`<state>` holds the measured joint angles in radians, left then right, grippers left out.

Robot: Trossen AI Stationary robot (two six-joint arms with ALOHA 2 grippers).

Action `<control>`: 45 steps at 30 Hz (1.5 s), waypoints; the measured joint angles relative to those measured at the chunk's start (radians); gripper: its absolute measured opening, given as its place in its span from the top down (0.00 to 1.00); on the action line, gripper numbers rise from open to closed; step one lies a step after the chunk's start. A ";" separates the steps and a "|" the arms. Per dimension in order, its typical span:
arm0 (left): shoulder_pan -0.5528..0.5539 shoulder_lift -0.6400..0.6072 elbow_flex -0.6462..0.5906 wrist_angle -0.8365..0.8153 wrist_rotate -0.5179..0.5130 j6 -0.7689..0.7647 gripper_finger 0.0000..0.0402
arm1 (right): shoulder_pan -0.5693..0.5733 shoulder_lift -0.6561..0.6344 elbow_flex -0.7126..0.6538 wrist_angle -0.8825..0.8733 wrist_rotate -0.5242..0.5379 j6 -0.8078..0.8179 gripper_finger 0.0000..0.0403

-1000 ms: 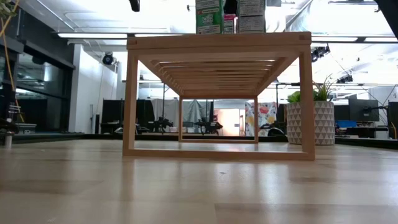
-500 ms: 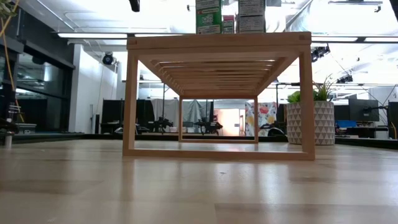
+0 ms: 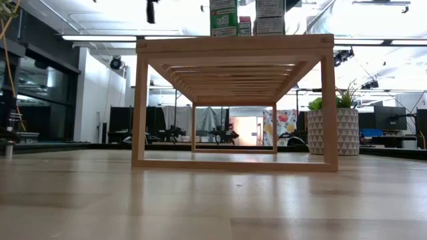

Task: Stack cereal on shelf
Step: Put the yellow cereal box on the shelf aligned with other yellow cereal box

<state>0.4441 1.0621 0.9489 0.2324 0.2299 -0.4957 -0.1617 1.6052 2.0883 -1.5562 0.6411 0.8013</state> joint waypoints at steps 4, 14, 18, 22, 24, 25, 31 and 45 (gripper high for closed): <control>0.048 0.158 0.135 -0.202 0.058 0.114 1.00 | 0.054 -0.079 -0.102 -0.002 -0.015 0.054 0.99; 0.086 0.424 0.256 -0.310 0.059 0.270 1.00 | 0.212 -0.351 -0.490 0.131 0.023 0.315 0.99; 0.073 0.491 0.256 -0.280 0.067 0.254 1.00 | 0.244 -0.421 -0.608 0.251 0.042 0.352 1.00; 0.046 0.533 0.256 -0.241 0.048 0.255 1.00 | 0.250 -0.455 -0.686 0.344 0.047 0.346 1.00; 0.036 0.551 0.255 -0.228 0.004 0.255 1.00 | 0.250 -0.458 -0.707 0.366 0.046 0.346 1.00; 0.030 0.559 0.255 -0.216 -0.022 0.255 1.00 | 0.250 -0.457 -0.714 0.375 0.046 0.346 1.00; -0.004 0.595 0.256 -0.138 -0.117 0.254 1.00 | 0.250 -0.453 -0.730 0.392 0.039 0.344 1.00; -0.065 0.599 0.255 -0.130 -0.176 0.255 1.00 | 0.250 -0.453 -0.730 0.396 0.040 0.343 1.00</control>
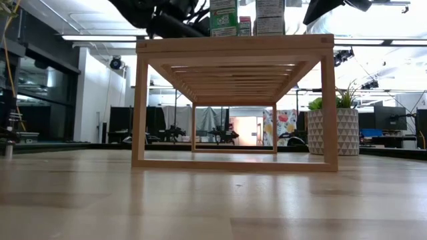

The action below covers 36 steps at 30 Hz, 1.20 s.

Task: Stack cereal on shelf
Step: Put the yellow cereal box on the shelf aligned with other yellow cereal box, then return to Home Position

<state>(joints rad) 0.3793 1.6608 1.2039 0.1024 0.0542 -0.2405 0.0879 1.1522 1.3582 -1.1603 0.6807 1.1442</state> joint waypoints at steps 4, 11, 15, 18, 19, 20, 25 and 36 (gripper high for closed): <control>-0.004 -0.001 0.000 -0.002 -0.011 0.015 1.00 | 0.000 0.000 0.000 0.000 0.000 0.000 1.00; 0.058 -0.127 -0.001 -0.123 0.019 0.047 1.00 | 0.000 0.000 0.000 -0.001 0.000 -0.014 1.00; 0.081 -0.253 -0.001 -0.189 0.109 0.113 1.00 | 0.000 0.000 0.000 0.000 0.000 -0.040 1.00; 0.073 -0.351 -0.023 -0.181 0.215 0.145 1.00 | 0.000 0.000 0.000 0.000 -0.001 -0.065 1.00; 0.066 -0.385 -0.048 -0.160 0.249 0.143 1.00 | 0.000 0.000 0.000 0.000 -0.003 -0.074 1.00; 0.056 -0.420 -0.078 -0.132 0.274 0.133 1.00 | 0.000 0.000 0.000 0.000 -0.010 -0.084 1.00; -0.002 -0.620 -0.316 0.097 0.271 0.022 1.00 | 0.000 0.000 0.000 -0.001 -0.048 -0.125 1.00; -0.034 -0.989 -0.735 0.368 0.242 -0.164 1.00 | 0.000 0.000 0.000 0.002 -0.101 -0.221 1.00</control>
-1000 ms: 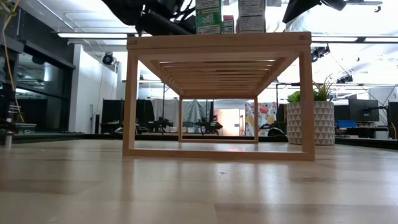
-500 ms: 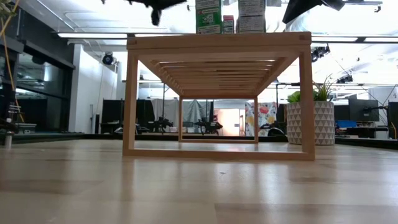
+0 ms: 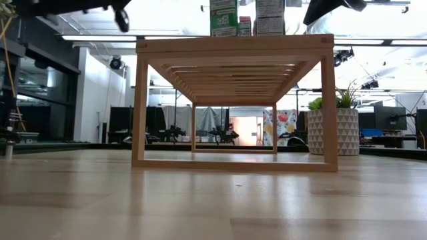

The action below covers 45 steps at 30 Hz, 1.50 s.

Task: Stack cereal on shelf
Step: Return to Home Position

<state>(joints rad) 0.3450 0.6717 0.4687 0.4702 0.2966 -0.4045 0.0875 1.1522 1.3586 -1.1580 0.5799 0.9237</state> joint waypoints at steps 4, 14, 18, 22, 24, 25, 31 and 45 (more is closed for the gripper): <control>-0.023 -0.097 -0.062 -0.044 -0.079 -0.049 1.00 | 0.000 0.000 0.000 -0.002 -0.054 -0.089 1.00; -0.373 -0.184 -0.103 -0.152 -0.426 0.024 1.00 | 0.000 0.000 0.000 -0.002 -0.085 -0.088 1.00; -0.441 -0.218 -0.193 -0.086 -0.514 0.041 1.00 | 0.000 0.000 0.000 -0.002 -0.085 -0.094 1.00; -0.435 -0.293 -0.258 -0.059 -0.515 0.049 1.00 | 0.000 0.000 0.000 -0.003 -0.086 -0.095 1.00; -0.421 -0.343 -0.278 -0.078 -0.491 0.058 1.00 | 0.000 0.000 0.000 -0.004 -0.086 -0.095 1.00; -0.411 -0.372 -0.281 -0.106 -0.474 0.058 1.00 | 0.000 0.000 0.000 -0.004 -0.086 -0.095 1.00; -0.382 -0.558 -0.283 -0.345 -0.432 -0.005 1.00 | 0.000 0.000 0.000 -0.004 -0.088 -0.095 1.00; -0.426 -0.665 -0.457 -0.229 -0.491 -0.035 1.00 | 0.000 0.000 0.001 -0.023 -0.133 -0.099 1.00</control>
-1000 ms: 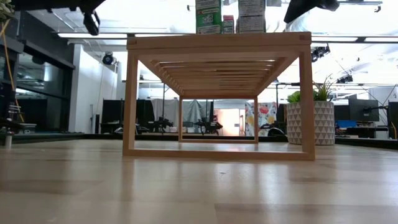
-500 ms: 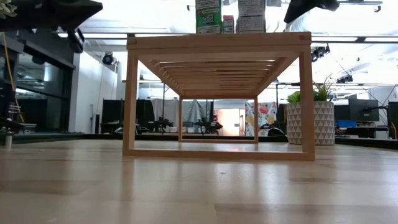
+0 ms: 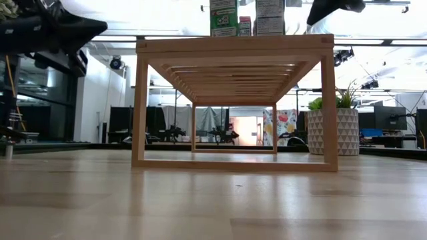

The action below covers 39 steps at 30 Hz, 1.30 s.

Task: Stack cereal on shelf
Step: Return to Home Position

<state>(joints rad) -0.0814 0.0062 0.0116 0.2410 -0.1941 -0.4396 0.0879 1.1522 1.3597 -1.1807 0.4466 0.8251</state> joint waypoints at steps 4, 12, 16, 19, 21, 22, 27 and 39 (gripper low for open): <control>0.002 0.000 0.000 -0.010 0.043 0.046 1.00 | 0.000 -0.003 0.000 -0.030 -0.008 -0.007 1.00; 0.002 0.000 0.000 -0.041 0.067 -0.011 1.00 | 0.074 -0.116 0.000 -0.101 -0.022 -0.048 1.00; 0.002 0.000 0.000 -0.042 0.068 0.005 1.00 | 0.174 -0.237 -0.042 -0.043 0.063 -0.049 1.00; 0.002 0.000 0.000 -0.042 0.069 0.003 1.00 | 0.253 -0.356 -0.181 0.099 0.112 -0.056 1.00; 0.002 0.000 0.000 -0.043 0.069 0.004 1.00 | 0.295 -0.440 -0.315 0.231 0.130 -0.086 1.00; 0.002 0.000 0.000 -0.043 0.069 0.005 1.00 | 0.311 -0.479 -0.390 0.321 0.130 -0.111 1.00; 0.002 0.000 0.000 -0.042 0.069 0.005 1.00 | 0.324 -0.630 -0.762 0.842 0.093 -0.280 1.00; 0.002 0.000 0.000 -0.042 0.069 0.005 1.00 | 0.077 -0.886 -1.223 1.397 -0.214 -0.471 1.00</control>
<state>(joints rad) -0.0795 0.0059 0.0116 0.1986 -0.1254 -0.4347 0.1646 0.2666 0.1365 0.2165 0.2324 0.3541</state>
